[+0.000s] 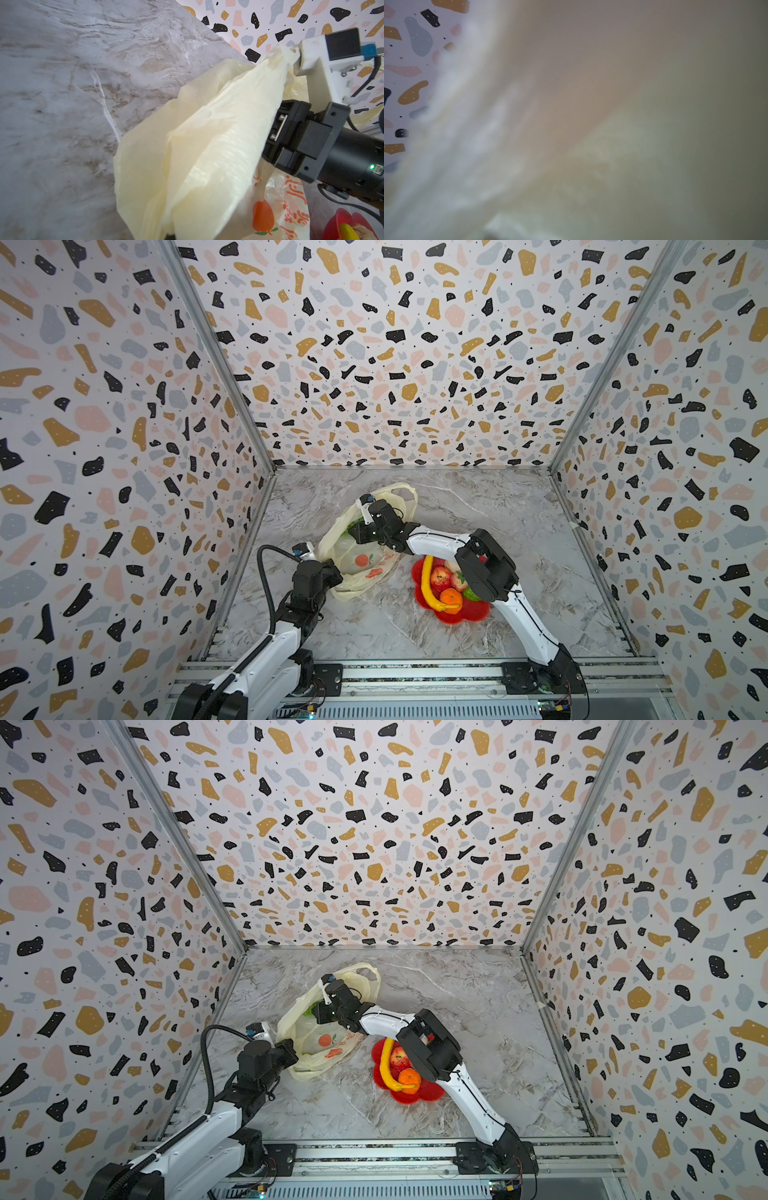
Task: Take fruits out of the plastic bag
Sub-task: Pick up the fruit from the plastic bag.
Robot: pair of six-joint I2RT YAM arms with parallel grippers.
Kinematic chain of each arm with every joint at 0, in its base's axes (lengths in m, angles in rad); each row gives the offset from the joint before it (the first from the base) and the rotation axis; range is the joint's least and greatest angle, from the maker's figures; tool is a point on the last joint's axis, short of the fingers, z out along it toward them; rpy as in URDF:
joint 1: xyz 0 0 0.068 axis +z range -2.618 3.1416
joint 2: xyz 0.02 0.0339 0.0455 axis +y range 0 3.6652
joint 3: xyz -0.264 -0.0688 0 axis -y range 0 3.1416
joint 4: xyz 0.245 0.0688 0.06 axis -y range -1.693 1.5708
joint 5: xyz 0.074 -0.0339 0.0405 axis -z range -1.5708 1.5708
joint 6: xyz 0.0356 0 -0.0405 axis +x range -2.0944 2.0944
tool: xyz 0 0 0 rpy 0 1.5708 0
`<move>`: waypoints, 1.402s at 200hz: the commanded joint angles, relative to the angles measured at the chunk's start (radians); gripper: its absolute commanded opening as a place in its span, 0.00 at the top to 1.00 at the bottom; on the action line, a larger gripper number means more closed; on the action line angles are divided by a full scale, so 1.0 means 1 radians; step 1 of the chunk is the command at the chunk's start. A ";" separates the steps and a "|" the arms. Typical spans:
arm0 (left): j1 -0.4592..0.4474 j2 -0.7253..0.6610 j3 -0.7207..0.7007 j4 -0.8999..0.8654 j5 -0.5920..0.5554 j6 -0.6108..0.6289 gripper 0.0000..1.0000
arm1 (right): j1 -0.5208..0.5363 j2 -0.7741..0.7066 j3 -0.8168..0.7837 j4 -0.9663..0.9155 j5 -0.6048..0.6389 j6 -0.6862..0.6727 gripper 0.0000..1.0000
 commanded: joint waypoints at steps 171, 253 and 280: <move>-0.005 0.018 0.014 0.023 -0.031 0.009 1.00 | 0.120 -0.469 -0.302 -0.049 0.135 -0.234 1.00; -0.005 0.031 0.019 0.028 -0.025 0.015 1.00 | 0.147 -0.805 -0.451 -0.201 0.210 -0.365 1.00; -0.005 0.031 0.018 0.027 -0.026 0.016 1.00 | 0.146 -0.918 -0.472 -0.289 0.256 -0.413 1.00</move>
